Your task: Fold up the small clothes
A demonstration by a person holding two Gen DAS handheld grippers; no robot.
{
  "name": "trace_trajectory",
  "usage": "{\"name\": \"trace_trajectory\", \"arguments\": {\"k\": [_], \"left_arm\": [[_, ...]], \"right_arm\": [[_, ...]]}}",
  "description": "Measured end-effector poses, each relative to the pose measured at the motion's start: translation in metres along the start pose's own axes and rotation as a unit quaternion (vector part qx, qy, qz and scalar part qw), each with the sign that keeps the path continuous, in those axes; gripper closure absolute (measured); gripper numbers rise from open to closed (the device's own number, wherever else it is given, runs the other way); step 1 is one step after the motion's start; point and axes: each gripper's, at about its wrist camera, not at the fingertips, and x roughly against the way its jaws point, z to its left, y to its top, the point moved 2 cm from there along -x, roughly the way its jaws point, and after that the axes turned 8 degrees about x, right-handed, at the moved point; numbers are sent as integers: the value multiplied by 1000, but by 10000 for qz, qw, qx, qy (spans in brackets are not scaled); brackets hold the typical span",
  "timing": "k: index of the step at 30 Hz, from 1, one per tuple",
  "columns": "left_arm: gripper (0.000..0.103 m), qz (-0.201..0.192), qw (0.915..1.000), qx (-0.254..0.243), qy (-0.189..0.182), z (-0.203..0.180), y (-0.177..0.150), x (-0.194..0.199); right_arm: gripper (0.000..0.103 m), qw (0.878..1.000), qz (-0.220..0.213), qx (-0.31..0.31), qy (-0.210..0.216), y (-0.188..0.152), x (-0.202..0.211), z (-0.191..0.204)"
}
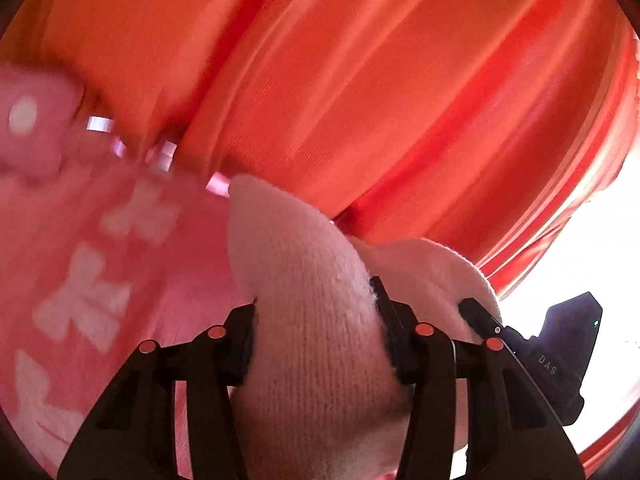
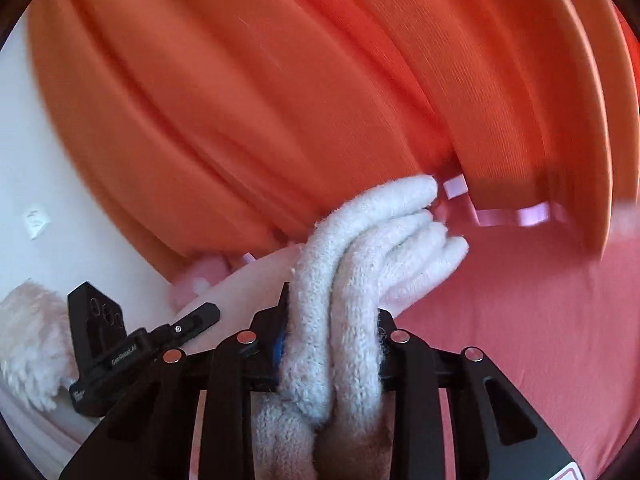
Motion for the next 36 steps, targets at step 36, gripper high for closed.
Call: {"name": "trace_trajectory", "arguments": {"k": [36], "left_arm": [[15, 526, 9398, -1434, 3058, 16, -153, 7]], "right_arm": [[60, 9477, 1748, 752, -2561, -158, 6, 22]]}}
